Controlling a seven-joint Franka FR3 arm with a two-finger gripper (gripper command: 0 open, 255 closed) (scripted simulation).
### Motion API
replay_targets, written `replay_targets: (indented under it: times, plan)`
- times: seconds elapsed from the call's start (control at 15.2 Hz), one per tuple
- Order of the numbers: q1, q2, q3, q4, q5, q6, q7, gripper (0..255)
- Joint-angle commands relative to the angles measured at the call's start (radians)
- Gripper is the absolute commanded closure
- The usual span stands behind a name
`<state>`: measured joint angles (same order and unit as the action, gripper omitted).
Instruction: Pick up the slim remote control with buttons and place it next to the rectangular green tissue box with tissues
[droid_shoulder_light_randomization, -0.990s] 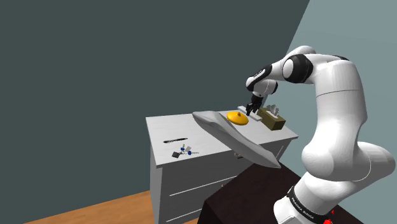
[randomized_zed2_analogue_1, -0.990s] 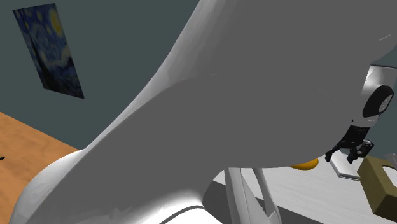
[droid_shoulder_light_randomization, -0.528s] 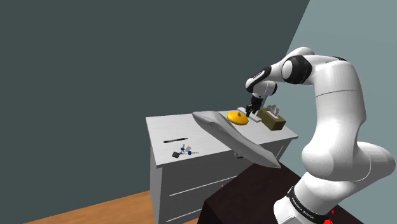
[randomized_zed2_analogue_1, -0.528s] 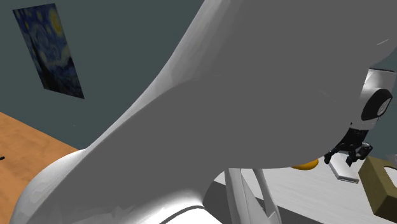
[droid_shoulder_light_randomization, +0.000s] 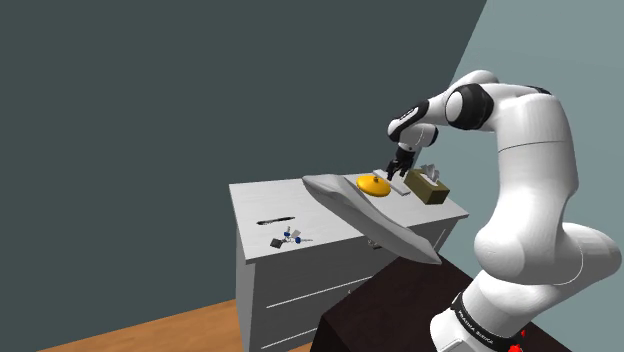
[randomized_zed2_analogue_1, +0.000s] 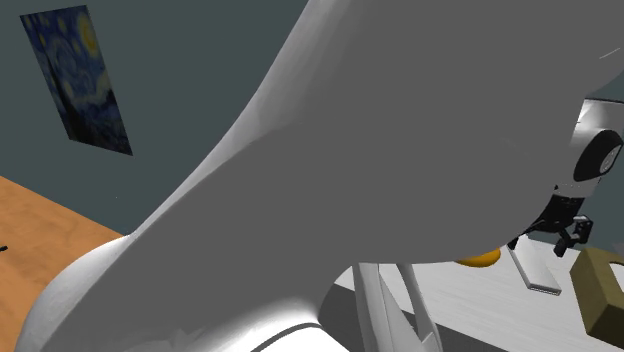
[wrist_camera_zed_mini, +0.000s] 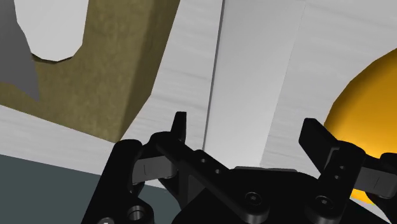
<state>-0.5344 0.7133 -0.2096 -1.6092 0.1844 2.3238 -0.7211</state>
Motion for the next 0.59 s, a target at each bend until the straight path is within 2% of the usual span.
replay_targets:
  times: [0.0,0.53]
  plan:
    - [0.007,-0.038,-0.007,-0.002,-0.009,-0.036,0.007,0]
    - [0.009,-0.055,-0.01,-0.001,-0.013,-0.054,0.01,0]
